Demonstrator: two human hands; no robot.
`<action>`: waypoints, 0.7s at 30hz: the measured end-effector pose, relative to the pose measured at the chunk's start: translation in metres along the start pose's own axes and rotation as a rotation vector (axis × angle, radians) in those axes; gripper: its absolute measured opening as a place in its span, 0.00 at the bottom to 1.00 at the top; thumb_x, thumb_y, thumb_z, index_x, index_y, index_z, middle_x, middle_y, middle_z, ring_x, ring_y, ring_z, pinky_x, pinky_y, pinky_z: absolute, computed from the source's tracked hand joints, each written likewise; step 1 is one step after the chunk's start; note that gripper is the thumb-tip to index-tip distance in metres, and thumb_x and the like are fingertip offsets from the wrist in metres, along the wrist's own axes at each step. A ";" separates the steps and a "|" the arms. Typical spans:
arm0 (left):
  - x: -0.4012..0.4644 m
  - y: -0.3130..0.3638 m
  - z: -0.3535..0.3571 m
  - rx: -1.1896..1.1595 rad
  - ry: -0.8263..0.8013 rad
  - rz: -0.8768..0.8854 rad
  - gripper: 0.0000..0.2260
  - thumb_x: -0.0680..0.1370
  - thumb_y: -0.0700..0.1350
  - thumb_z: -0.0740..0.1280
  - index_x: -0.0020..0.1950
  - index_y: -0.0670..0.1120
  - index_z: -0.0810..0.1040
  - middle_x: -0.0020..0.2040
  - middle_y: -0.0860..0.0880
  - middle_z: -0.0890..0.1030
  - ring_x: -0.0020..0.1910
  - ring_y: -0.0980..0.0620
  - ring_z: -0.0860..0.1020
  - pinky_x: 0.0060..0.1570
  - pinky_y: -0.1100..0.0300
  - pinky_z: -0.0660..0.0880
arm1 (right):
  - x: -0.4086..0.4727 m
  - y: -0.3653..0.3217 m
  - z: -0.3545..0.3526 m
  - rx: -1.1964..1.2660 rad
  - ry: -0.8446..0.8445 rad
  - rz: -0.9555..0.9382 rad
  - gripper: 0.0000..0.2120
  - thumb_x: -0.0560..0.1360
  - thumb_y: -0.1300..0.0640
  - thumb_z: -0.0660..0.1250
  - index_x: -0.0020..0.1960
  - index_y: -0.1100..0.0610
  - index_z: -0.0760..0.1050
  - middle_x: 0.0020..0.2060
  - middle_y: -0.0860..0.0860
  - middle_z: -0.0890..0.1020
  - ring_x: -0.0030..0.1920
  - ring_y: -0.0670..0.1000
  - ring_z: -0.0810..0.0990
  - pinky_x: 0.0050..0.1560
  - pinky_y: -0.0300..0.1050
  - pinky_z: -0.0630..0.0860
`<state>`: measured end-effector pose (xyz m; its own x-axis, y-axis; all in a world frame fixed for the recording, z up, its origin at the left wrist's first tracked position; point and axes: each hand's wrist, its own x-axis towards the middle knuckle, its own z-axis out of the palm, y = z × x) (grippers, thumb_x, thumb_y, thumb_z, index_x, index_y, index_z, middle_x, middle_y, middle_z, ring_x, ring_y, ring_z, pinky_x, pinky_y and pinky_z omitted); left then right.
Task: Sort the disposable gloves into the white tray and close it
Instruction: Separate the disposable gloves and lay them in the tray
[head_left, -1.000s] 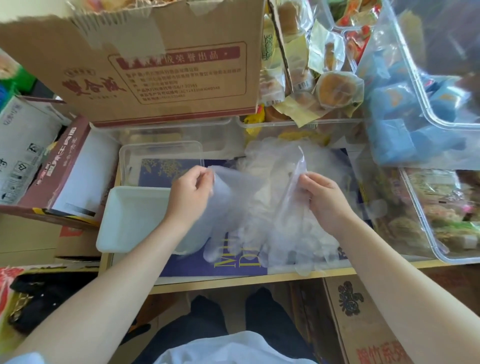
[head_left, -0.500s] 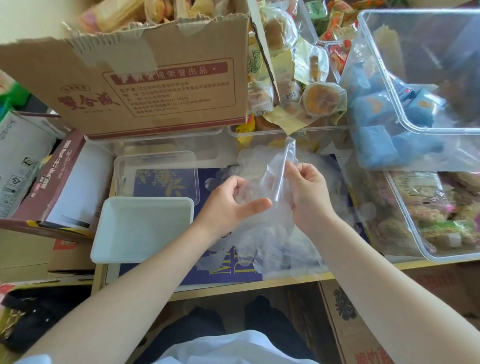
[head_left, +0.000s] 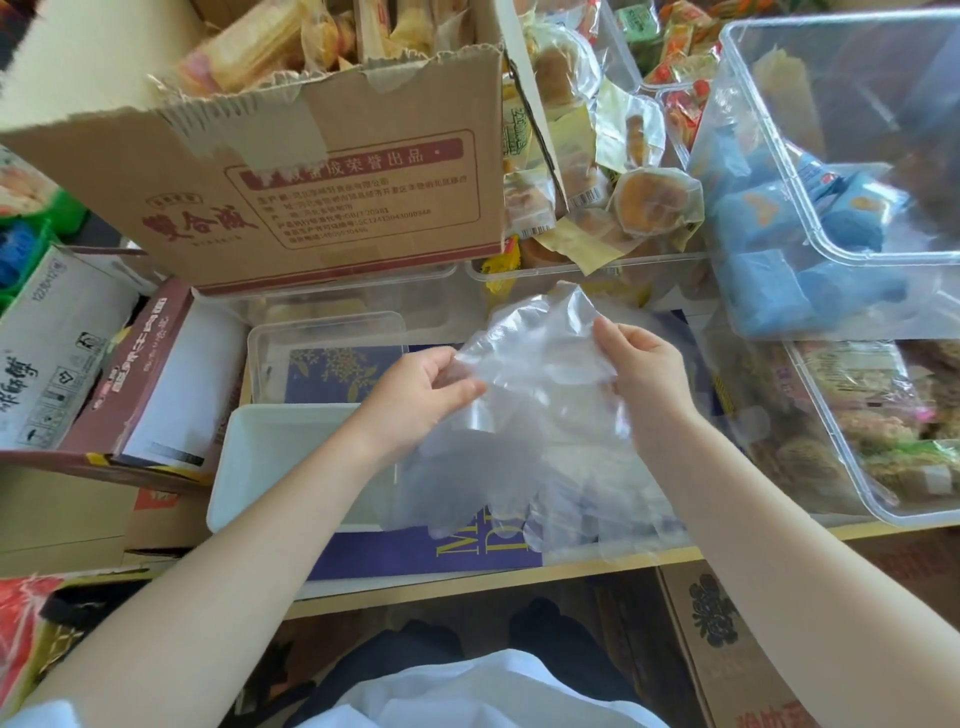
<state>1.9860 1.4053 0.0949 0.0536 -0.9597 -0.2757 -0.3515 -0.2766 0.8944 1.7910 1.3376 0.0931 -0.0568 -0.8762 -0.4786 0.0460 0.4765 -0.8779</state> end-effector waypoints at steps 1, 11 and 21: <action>0.001 -0.001 -0.006 0.046 0.028 0.003 0.06 0.76 0.41 0.68 0.39 0.50 0.77 0.39 0.57 0.81 0.38 0.63 0.78 0.44 0.65 0.71 | 0.001 -0.001 -0.003 -0.030 -0.013 -0.032 0.09 0.76 0.55 0.67 0.42 0.60 0.77 0.31 0.52 0.73 0.29 0.48 0.68 0.30 0.40 0.68; 0.011 0.017 -0.026 0.350 0.219 0.102 0.15 0.77 0.44 0.66 0.31 0.45 0.68 0.39 0.46 0.81 0.31 0.57 0.69 0.33 0.66 0.66 | 0.005 -0.006 -0.001 -0.844 -0.049 -0.485 0.19 0.77 0.48 0.62 0.65 0.56 0.71 0.59 0.52 0.75 0.58 0.51 0.73 0.54 0.40 0.66; 0.003 0.020 -0.032 0.380 0.136 0.143 0.14 0.75 0.47 0.68 0.33 0.44 0.71 0.27 0.53 0.67 0.28 0.55 0.63 0.32 0.59 0.61 | -0.031 0.010 0.057 -1.183 -0.184 -0.883 0.13 0.75 0.52 0.65 0.56 0.57 0.75 0.51 0.53 0.80 0.53 0.58 0.77 0.51 0.48 0.67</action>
<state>2.0087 1.3953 0.1233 0.0936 -0.9918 -0.0865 -0.6825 -0.1272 0.7197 1.8497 1.3658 0.0997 0.4935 -0.8600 0.1302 -0.7577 -0.4985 -0.4211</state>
